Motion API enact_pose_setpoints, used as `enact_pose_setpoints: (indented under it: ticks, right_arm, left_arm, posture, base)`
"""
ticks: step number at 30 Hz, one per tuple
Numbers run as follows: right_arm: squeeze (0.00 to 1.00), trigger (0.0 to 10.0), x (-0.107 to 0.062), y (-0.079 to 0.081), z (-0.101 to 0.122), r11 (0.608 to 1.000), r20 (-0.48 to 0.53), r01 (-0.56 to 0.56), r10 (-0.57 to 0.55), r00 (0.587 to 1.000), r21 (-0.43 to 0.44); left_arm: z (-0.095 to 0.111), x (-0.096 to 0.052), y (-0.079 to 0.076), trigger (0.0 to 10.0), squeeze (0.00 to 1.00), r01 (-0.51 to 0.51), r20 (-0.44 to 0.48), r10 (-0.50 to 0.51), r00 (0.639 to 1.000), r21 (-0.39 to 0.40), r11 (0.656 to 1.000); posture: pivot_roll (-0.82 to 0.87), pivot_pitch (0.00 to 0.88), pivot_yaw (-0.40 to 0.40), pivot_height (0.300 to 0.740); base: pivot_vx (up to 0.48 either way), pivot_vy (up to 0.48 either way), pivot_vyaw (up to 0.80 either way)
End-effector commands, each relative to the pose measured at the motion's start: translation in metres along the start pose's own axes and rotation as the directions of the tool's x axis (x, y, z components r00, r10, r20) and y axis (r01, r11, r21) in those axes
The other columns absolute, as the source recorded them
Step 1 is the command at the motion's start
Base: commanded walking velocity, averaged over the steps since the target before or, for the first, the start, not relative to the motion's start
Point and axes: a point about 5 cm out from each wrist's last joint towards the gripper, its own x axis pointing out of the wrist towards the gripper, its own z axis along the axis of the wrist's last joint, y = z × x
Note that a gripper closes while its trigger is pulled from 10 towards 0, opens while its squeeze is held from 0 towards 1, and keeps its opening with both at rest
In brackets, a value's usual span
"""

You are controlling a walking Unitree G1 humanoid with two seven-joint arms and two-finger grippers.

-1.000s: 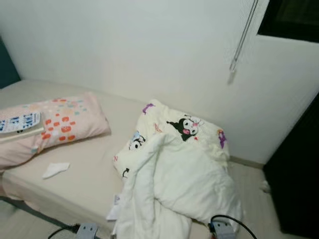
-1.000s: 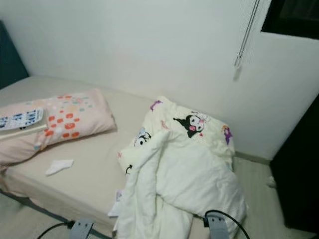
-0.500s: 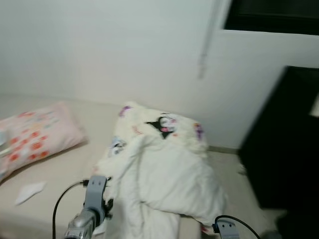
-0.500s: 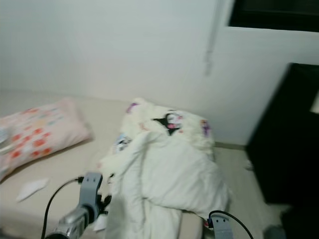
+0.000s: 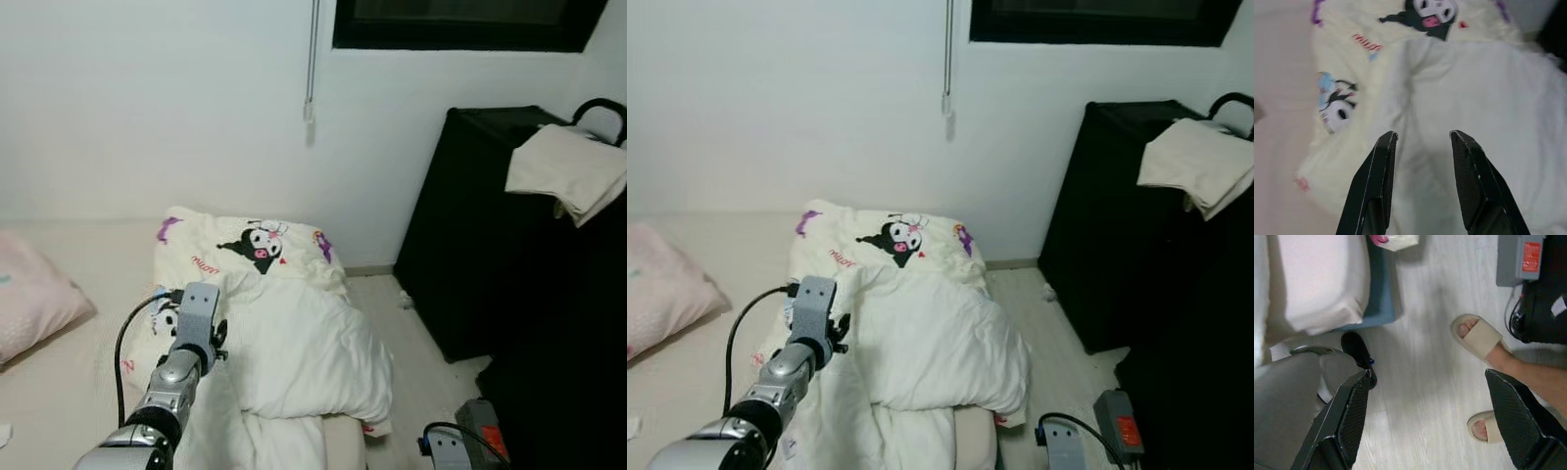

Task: Clean up the room

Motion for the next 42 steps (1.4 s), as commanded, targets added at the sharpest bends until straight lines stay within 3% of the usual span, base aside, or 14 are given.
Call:
enact_pose_setpoints:
  ticks: [1, 8, 9, 11, 12, 26, 27, 28, 32, 33, 35, 38, 42]
  right_arm:
    - [0.0, 10.0, 0.0, -0.002, 0.001, 1.0, -0.004, 0.017, -0.017, 1.0, -0.002]
    - [0.0, 10.0, 0.0, -0.003, -0.001, 1.0, -0.01, 0.024, -0.024, 1.0, -0.008]
    - [0.0, 10.0, 0.0, -0.004, 0.0, 1.0, -0.009, 0.024, -0.024, 1.0, -0.011]
    - [0.0, 10.0, 0.0, -0.004, 0.0, 1.0, -0.009, 0.024, -0.024, 1.0, -0.012]
    - [0.0, 10.0, 0.0, -0.004, 0.0, 1.0, -0.008, 0.024, -0.024, 1.0, -0.014]
    - [0.0, 10.0, 0.001, -0.005, 0.006, 1.0, 0.006, 0.023, -0.023, 1.0, -0.019]
    - [0.0, 10.0, 0.001, -0.005, 0.006, 1.0, 0.006, 0.022, -0.022, 1.0, -0.018]
    - [0.0, 10.0, 0.001, -0.005, 0.006, 1.0, 0.009, 0.021, -0.021, 1.0, -0.014]
    - [0.0, 10.0, 0.0, -0.004, 0.005, 1.0, 0.017, 0.016, -0.016, 1.0, -0.001]
    - [0.0, 10.0, 0.0, -0.003, 0.004, 1.0, 0.021, 0.014, -0.015, 1.0, 0.008]
    - [0.0, 10.0, 0.0, -0.003, 0.003, 1.0, 0.02, 0.014, -0.014, 1.0, 0.01]
    - [0.0, 10.0, 0.0, -0.003, 0.002, 1.0, 0.02, 0.014, -0.014, 1.0, 0.011]
    - [0.0, 10.0, -0.001, -0.002, -0.002, 1.0, 0.011, 0.012, -0.012, 1.0, 0.019]
  left_arm:
    - [-0.003, -0.001, -0.001, 10.0, 0.0, -0.015, -0.013, 0.016, 1.0, 0.054, 0.998]
    - [-0.01, -0.003, 0.001, 10.0, 0.0, -0.045, -0.045, 0.048, 0.998, 0.069, 0.997]
    - [-0.012, -0.004, -0.001, 10.0, 0.12, -0.037, -0.052, 0.04, 0.998, 0.055, 0.998]
    - [-0.013, -0.004, -0.002, 10.0, 0.12, -0.03, -0.053, 0.033, 0.998, 0.043, 0.999]
    - [-0.014, -0.004, -0.004, 10.0, 1.0, -0.021, -0.055, 0.022, 0.998, 0.021, 1.0]
    - [-0.006, -0.002, -0.016, 10.0, 1.0, 0.022, -0.019, -0.023, 1.0, -0.04, 0.999]
    - [-0.004, -0.001, -0.018, 10.0, 0.93, 0.038, -0.01, -0.039, 0.999, -0.056, 0.998]
    - [-0.001, -0.001, -0.023, 10.0, 0.0, 0.074, 0.006, -0.074, 0.997, -0.078, 0.994]
    - [0.007, 0.0, -0.034, 10.0, 0.0, 0.171, 0.062, -0.166, 0.984, -0.105, 0.98]
    - [0.018, -0.001, -0.048, 10.0, 0.0, 0.283, 0.14, -0.274, 0.952, -0.053, 0.958]
    - [0.023, -0.002, -0.052, 10.0, 0.0, 0.309, 0.17, -0.303, 0.938, -0.012, 0.951]
    - [0.025, -0.002, -0.054, 10.0, 0.0, 0.318, 0.186, -0.315, 0.931, 0.013, 0.948]
    - [0.035, 0.001, -0.049, 10.0, 0.0, 0.233, 0.221, -0.24, 0.945, 0.057, 0.971]
  posture:
    - [-0.18, 0.0, -0.019, 0.73]
    - [-0.18, 0.0, -0.021, 0.71]
    - [-0.18, 0.0, -0.022, 0.7]
    - [-0.18, 0.0, -0.022, 0.695]
    - [-0.18, 0.0, -0.024, 0.69]
    - [-0.19, 0.0, -0.024, 0.64]
    - [-0.19, 0.0, -0.024, 0.635]
    - [-0.19, 0.0, -0.024, 0.63]
    - [-0.19, 0.0, -0.019, 0.626]
    - [-0.19, 0.0, -0.017, 0.626]
    - [-0.19, 0.0, -0.015, 0.626]
    - [-0.19, 0.0, -0.015, 0.626]
    - [-0.19, 0.0, -0.011, 0.626]
  base:
    - [0.0, 0.0, 0.0]
    - [0.0, 0.0, 0.0]
    - [0.0, 0.0, 0.0]
    - [0.0, 0.0, 0.0]
    - [0.0, 0.0, 0.0]
    - [0.0, 0.0, 0.0]
    - [0.0, 0.0, 0.0]
    - [0.0, 0.0, 0.0]
    - [0.0, 0.0, 0.0]
    - [0.0, 0.0, 0.0]
    - [0.0, 0.0, 0.0]
    - [0.0, 0.0, 0.0]
    - [0.0, 0.0, 0.0]
